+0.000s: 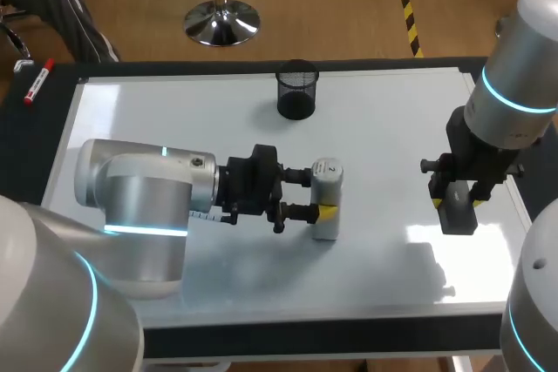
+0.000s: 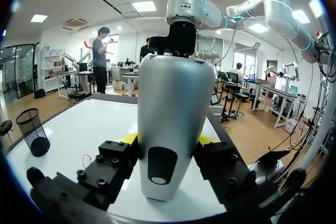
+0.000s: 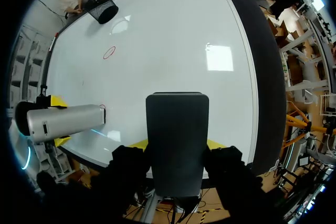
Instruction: Pick up the inspection probe, press it on each red-marked spot on the whiteboard one by one, put down the probe, pick up the eraser, and wipe off all the red marks.
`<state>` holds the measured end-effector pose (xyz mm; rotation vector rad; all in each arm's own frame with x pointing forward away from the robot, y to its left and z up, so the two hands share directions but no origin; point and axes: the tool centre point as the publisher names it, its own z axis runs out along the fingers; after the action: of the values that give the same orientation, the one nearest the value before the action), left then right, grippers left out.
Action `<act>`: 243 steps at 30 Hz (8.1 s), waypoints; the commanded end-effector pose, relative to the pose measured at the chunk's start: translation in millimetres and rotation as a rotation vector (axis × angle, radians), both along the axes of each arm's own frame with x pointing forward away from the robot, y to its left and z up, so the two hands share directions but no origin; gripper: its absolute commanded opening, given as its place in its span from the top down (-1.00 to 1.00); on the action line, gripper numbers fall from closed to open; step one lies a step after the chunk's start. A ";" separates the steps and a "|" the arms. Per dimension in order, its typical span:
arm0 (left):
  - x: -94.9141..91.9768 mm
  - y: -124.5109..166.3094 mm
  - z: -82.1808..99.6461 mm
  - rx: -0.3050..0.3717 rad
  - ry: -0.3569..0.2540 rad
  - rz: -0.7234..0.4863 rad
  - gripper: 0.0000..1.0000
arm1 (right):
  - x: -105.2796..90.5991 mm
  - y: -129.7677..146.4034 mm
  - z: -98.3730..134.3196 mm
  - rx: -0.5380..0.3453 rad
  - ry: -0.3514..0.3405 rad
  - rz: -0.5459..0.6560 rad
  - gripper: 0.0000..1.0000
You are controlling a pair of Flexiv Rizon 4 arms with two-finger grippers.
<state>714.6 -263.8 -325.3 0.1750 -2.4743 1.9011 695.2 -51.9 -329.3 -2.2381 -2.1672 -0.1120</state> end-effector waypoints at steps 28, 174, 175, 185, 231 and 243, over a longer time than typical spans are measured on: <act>4.8 6.2 45.4 0.011 -0.067 0.010 1.00 | -0.3 -1.2 0.2 0.003 -0.001 0.001 1.00; -18.0 235.3 77.2 -0.052 -0.140 0.176 1.00 | -23.7 22.1 -0.8 0.022 0.005 -0.047 1.00; -18.0 235.3 77.2 -0.052 -0.140 0.176 1.00 | -25.0 24.5 -1.5 0.013 0.006 -0.058 1.00; -18.0 235.3 77.2 -0.052 -0.140 0.176 1.00 | -38.6 61.0 -1.9 -0.051 -0.007 -0.104 1.00; -18.0 235.3 77.2 -0.052 -0.140 0.176 1.00 | -20.1 224.5 -44.0 0.010 0.070 -0.038 1.00; -18.0 235.3 77.2 -0.052 -0.140 0.176 1.00 | -17.7 247.3 -57.5 0.064 0.092 -0.030 1.00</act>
<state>697.3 -28.7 -248.2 0.2780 -2.5722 2.1071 674.3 188.9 -378.4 -2.2037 -2.0567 -0.0834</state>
